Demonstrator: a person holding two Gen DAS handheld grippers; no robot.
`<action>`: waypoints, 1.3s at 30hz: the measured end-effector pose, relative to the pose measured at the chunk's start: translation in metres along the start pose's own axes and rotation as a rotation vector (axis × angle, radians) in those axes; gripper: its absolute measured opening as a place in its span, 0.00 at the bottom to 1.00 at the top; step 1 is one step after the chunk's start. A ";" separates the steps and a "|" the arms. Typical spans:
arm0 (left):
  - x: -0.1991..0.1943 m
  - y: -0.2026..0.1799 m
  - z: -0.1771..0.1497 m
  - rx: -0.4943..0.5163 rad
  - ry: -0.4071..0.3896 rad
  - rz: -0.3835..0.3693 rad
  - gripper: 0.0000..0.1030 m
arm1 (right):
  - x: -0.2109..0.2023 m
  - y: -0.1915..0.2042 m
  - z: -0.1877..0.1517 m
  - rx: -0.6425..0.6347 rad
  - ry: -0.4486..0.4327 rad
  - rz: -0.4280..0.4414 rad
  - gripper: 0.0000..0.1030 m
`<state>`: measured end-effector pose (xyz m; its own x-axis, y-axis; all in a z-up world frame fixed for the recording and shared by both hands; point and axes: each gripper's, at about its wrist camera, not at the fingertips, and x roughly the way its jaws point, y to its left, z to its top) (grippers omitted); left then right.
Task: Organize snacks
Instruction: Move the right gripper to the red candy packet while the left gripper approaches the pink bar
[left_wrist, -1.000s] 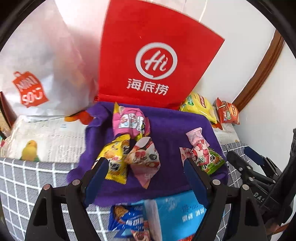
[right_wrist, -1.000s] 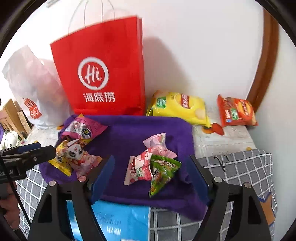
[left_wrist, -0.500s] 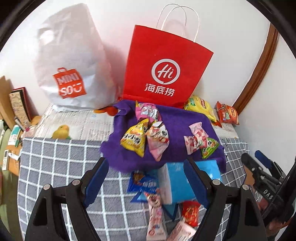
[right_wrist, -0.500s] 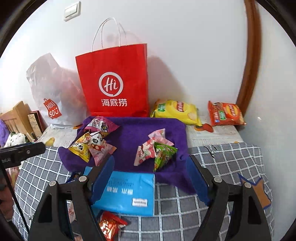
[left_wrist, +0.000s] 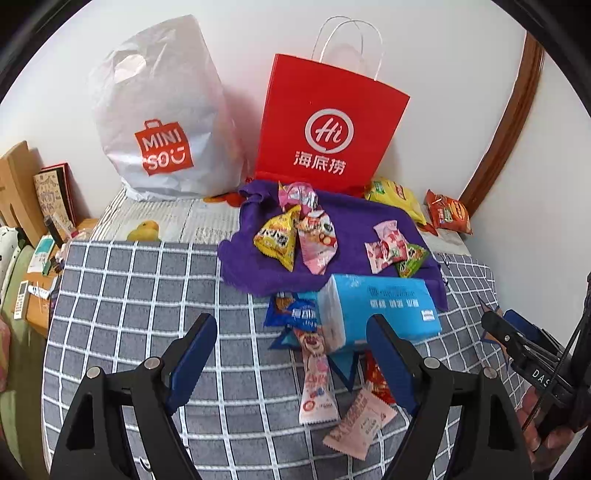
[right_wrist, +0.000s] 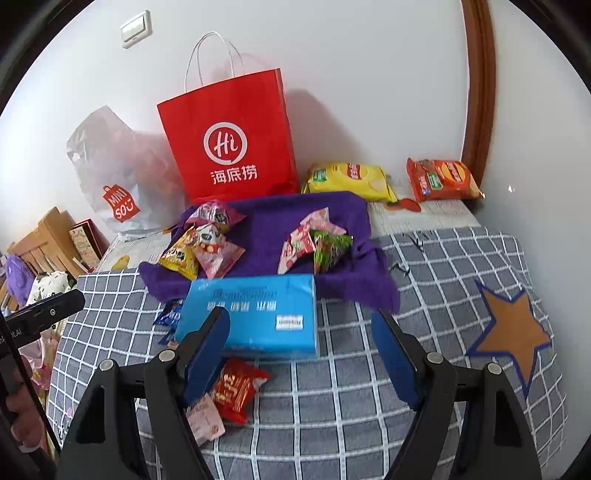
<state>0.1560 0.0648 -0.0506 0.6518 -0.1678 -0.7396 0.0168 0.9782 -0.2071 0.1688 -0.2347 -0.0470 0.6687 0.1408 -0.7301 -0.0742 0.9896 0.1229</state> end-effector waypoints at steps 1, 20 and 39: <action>0.000 0.000 -0.003 -0.004 0.007 -0.008 0.79 | -0.001 0.000 -0.004 0.002 0.006 -0.001 0.77; -0.030 -0.016 -0.002 0.077 0.006 -0.006 0.79 | -0.020 0.016 -0.017 -0.076 0.003 0.055 0.77; 0.023 0.013 -0.029 0.022 0.059 0.018 0.79 | 0.058 0.045 -0.060 -0.115 0.116 0.099 0.69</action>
<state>0.1488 0.0700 -0.0890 0.6062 -0.1564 -0.7798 0.0222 0.9834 -0.1799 0.1597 -0.1802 -0.1246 0.5649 0.2334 -0.7915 -0.2236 0.9666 0.1255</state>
